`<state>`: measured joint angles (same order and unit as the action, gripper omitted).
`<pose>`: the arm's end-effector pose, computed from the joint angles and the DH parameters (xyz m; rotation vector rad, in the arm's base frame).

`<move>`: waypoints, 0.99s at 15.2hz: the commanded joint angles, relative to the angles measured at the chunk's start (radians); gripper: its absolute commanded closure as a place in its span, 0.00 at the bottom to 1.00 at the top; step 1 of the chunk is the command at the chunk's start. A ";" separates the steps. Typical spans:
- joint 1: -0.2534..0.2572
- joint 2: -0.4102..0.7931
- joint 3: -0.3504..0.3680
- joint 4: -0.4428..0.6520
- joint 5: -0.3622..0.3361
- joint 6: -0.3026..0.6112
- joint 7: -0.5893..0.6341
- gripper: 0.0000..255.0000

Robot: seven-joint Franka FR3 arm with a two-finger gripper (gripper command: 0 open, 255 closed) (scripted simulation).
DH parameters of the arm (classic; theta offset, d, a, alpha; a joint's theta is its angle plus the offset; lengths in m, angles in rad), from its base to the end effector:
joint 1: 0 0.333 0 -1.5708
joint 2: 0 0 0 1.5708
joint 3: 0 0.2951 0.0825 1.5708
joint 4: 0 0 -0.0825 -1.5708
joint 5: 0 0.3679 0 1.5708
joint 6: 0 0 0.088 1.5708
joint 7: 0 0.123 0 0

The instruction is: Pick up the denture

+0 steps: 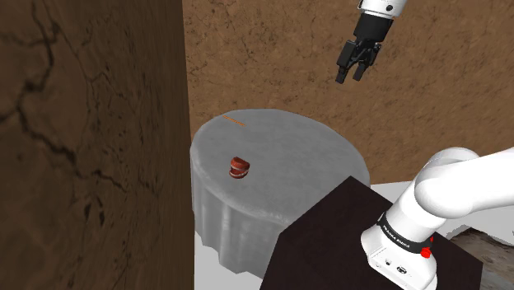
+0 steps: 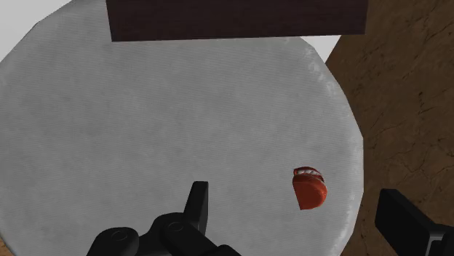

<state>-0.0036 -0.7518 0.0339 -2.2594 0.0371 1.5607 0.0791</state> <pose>0.3149 0.0173 0.5921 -3.1227 0.0874 -0.0813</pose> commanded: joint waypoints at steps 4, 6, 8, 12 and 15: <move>0.003 0.059 0.018 -0.040 0.014 0.091 0.020 0.00; 0.006 0.105 0.029 -0.061 0.023 0.151 0.032 0.00; 0.008 0.155 0.041 -0.076 0.031 0.211 0.045 0.00; 0.012 0.268 0.064 -0.090 0.044 0.328 0.069 0.00; 0.015 0.362 0.081 -0.087 0.050 0.412 0.088 0.00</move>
<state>0.0128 -0.4221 0.1125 -2.3518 0.0867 1.9460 0.1650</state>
